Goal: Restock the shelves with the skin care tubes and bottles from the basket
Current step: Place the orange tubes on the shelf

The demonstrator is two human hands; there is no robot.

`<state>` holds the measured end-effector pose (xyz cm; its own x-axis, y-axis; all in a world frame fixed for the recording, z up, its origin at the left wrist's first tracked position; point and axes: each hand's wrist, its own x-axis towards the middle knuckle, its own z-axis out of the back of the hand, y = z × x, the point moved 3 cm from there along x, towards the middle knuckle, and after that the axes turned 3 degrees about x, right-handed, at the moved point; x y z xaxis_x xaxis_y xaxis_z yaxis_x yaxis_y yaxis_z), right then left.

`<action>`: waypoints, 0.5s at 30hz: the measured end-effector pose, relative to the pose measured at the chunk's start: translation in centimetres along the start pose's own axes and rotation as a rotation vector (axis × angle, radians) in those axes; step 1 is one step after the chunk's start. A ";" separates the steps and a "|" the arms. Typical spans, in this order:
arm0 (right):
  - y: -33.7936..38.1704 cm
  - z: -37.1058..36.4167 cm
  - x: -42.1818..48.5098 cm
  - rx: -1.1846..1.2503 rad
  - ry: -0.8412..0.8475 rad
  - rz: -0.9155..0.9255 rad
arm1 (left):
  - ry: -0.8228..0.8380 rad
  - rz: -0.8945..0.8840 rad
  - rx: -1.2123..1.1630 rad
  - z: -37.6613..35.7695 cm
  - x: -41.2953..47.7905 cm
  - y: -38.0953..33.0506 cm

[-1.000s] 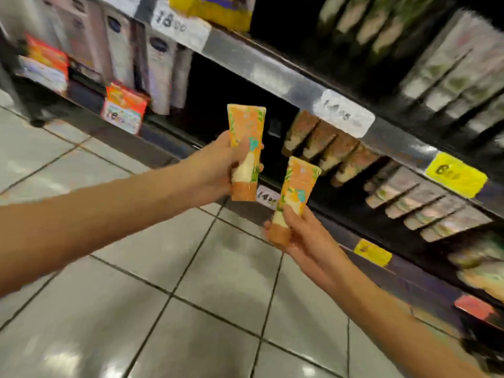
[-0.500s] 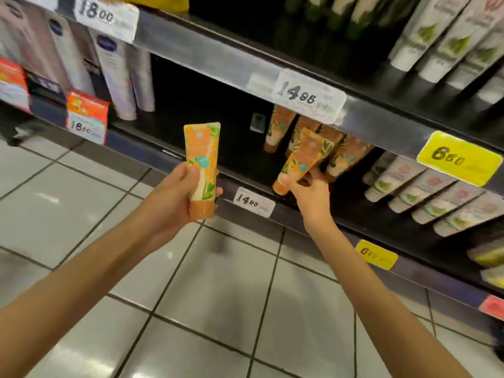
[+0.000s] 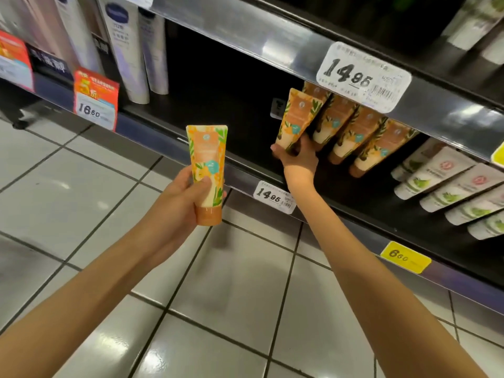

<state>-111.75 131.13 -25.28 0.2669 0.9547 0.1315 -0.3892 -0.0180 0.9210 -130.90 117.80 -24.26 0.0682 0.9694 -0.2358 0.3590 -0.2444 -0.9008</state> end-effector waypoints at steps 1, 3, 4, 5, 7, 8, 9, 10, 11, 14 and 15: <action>0.0 0.0 0.0 -0.013 0.011 -0.017 | 0.003 -0.001 -0.004 -0.2 0.0 0.0; 0.5 0.2 -0.6 -0.024 0.040 -0.053 | 0.006 0.004 -0.007 -0.6 -0.1 0.0; 0.8 0.5 -1.2 0.009 0.026 -0.066 | 0.009 0.009 -0.010 -0.8 -0.1 0.0; 1.2 1.0 -2.2 0.071 -0.023 -0.076 | 0.009 0.015 -0.019 -1.1 -0.2 -0.1; 1.7 2.4 -5.3 0.170 -0.115 -0.063 | 0.009 0.028 -0.039 -1.9 -0.5 0.1; 1.9 2.8 -7.3 0.177 -0.063 -0.049 | 0.015 0.034 -0.036 -2.4 -0.6 0.2; 2.0 3.0 -9.5 0.176 0.069 -0.036 | 0.032 0.038 -0.024 -3.1 -0.8 0.4; 2.1 3.1 -11.7 0.186 0.239 -0.039 | 0.061 0.039 -0.012 -3.9 -1.0 0.7; 2.3 3.2 -13.5 0.209 0.379 -0.064 | 0.094 0.044 -0.009 -4.8 -1.2 1.1; 2.2 5.4 -15.5 0.225 0.430 -0.098 | 0.185 0.091 0.012 -7.4 -1.7 2.3; 2.1 6.7 -15.3 0.203 0.393 -0.096 | 0.218 0.109 0.027 -8.2 -1.8 2.6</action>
<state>-110.76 114.50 -22.89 -0.0769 0.9945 -0.0710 -0.1874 0.0555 0.9807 -122.46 115.63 -23.21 0.3055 0.9185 -0.2509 0.3137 -0.3459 -0.8843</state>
